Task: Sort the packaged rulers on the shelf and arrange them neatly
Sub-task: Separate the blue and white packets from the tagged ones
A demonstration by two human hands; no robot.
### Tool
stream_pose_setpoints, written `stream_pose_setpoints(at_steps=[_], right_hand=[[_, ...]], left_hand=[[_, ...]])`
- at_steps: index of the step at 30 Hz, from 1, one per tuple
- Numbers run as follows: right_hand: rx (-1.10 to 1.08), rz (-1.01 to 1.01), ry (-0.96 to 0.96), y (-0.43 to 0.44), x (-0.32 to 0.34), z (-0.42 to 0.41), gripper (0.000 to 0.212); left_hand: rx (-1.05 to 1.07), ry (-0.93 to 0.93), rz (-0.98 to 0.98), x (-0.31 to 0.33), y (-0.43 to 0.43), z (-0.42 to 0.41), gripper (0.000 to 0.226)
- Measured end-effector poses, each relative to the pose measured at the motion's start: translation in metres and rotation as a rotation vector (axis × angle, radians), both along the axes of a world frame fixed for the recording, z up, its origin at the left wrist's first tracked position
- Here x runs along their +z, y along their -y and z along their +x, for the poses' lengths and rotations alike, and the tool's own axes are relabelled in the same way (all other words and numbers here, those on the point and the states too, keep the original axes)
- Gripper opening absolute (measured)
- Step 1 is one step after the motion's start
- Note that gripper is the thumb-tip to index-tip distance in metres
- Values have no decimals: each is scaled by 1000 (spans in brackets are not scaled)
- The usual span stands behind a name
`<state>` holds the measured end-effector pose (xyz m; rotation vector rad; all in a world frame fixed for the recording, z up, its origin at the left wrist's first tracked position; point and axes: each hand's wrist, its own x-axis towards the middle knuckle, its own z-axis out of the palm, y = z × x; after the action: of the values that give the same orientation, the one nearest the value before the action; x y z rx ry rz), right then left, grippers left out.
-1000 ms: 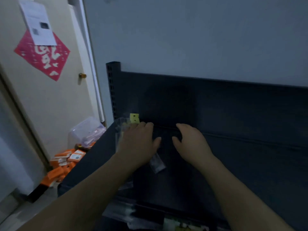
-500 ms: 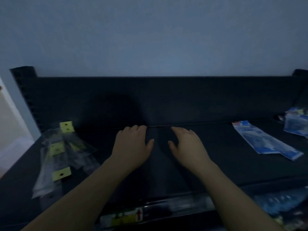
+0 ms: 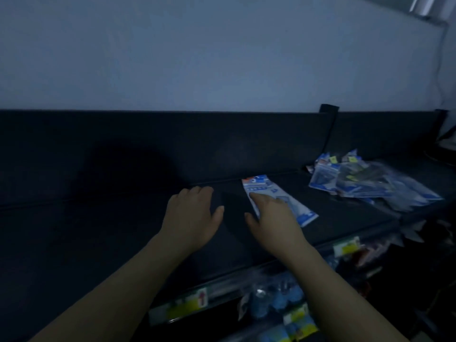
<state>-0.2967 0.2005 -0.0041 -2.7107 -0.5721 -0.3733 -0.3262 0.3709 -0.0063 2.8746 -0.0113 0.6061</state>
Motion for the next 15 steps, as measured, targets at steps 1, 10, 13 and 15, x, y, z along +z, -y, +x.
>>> stream_pose_setpoints(at_steps=[1,10,13,15], right_hand=[[-14,-9,-1,15,0,5,31],[-125,34,-94,118,-8,49,52],[-166,35,-99,140,-9,69,54],[-191,34,-97,153,-10,84,52]], left_hand=[[-9,2,-12,-1,16,8,48],[-132,-22,-79,1,117,68,38],[-159,-12,-81,-1,134,94,36],[-184,-8,-86,-2,145,113,33]])
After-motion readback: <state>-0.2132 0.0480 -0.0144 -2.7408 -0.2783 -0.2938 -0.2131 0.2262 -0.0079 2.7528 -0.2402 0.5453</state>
